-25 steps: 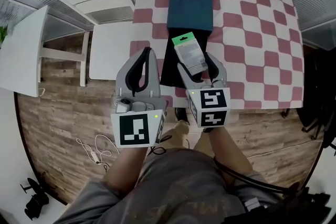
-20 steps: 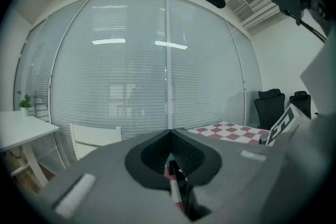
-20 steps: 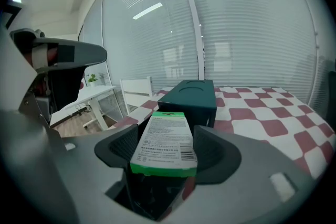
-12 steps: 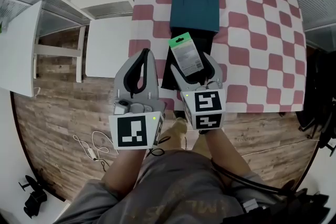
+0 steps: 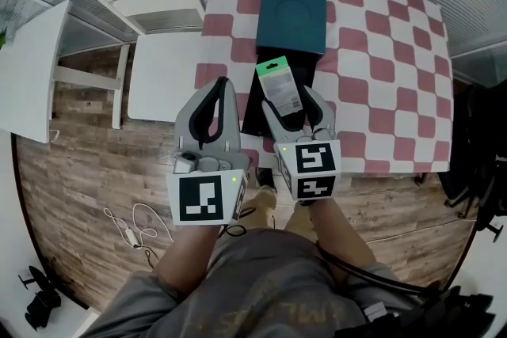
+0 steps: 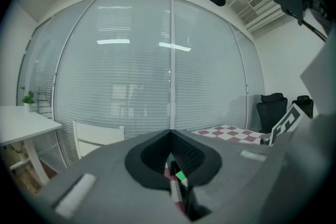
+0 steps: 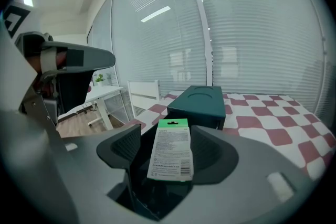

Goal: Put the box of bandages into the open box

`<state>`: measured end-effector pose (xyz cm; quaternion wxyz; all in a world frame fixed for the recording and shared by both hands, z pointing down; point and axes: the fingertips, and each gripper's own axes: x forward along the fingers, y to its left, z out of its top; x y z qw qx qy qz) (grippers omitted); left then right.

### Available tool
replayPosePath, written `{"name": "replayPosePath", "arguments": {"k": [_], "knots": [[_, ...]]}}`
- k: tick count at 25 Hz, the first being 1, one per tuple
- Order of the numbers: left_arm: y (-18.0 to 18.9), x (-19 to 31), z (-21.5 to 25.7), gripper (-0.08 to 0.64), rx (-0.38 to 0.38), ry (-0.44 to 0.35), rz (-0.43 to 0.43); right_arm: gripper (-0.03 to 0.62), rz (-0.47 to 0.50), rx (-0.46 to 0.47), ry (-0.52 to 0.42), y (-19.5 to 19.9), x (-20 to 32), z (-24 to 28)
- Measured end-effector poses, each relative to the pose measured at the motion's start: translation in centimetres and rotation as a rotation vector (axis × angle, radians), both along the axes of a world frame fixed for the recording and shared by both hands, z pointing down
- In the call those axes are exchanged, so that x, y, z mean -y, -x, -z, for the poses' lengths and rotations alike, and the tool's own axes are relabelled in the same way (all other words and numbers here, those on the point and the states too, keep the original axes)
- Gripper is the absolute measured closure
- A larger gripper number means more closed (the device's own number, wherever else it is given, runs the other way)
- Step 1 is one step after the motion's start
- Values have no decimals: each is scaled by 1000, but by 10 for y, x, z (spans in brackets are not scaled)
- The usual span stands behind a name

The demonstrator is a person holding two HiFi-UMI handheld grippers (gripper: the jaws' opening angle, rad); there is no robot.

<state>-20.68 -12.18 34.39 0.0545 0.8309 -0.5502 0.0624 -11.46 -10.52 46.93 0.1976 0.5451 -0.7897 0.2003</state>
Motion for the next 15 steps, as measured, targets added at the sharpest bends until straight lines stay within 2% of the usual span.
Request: {"name": "replayPosePath", "arguments": {"k": [1, 4, 6, 10, 15], "knots": [[-1, -2, 3, 560, -1, -9, 1, 271, 9, -1, -4, 1, -1, 1], [-1, -8, 9, 560, 9, -18, 5, 372, 47, 10, -11, 9, -4, 6], [3, -9, 10, 560, 18, -16, 13, 395, 80, 15, -14, 19, -2, 8], [12, -7, 6, 560, 19, -11, 35, 410, 142, -9, 36, 37, 0, -2], [21, -1, 0, 560, 20, 9, 63, 407, 232, -48, 177, 49, 1, -27]]}}
